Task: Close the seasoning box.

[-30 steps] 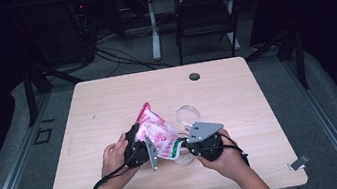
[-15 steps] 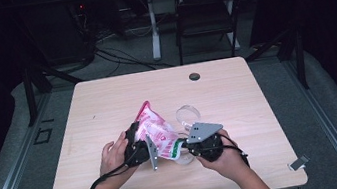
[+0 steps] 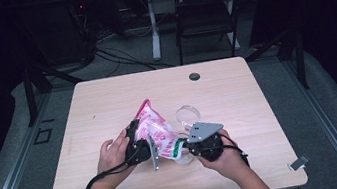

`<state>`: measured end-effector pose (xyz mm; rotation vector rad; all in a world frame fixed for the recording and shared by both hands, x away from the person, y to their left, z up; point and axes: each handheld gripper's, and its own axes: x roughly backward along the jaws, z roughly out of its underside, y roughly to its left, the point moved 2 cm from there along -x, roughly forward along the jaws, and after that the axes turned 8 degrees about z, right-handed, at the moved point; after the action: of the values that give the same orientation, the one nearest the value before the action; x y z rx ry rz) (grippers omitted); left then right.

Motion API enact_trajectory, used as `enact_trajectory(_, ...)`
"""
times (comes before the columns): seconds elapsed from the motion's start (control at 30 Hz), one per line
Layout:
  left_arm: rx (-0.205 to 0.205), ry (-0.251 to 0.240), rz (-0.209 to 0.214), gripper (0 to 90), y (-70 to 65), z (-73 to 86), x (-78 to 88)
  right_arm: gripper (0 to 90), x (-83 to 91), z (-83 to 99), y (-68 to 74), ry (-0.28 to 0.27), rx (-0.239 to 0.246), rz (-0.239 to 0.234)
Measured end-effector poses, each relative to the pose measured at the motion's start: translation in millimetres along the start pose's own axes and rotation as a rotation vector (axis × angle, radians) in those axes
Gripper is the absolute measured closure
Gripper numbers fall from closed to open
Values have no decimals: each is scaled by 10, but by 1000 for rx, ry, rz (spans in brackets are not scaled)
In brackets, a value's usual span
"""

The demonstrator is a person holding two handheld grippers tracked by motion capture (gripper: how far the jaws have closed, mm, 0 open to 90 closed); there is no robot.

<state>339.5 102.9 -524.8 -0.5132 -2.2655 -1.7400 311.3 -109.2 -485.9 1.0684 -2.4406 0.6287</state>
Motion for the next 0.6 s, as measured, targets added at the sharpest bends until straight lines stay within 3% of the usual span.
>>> enact_trajectory(0.6, -93, 13, -25, 610, 34, -43, 32, 900, -17, 15, -2, 3, -4, 0)
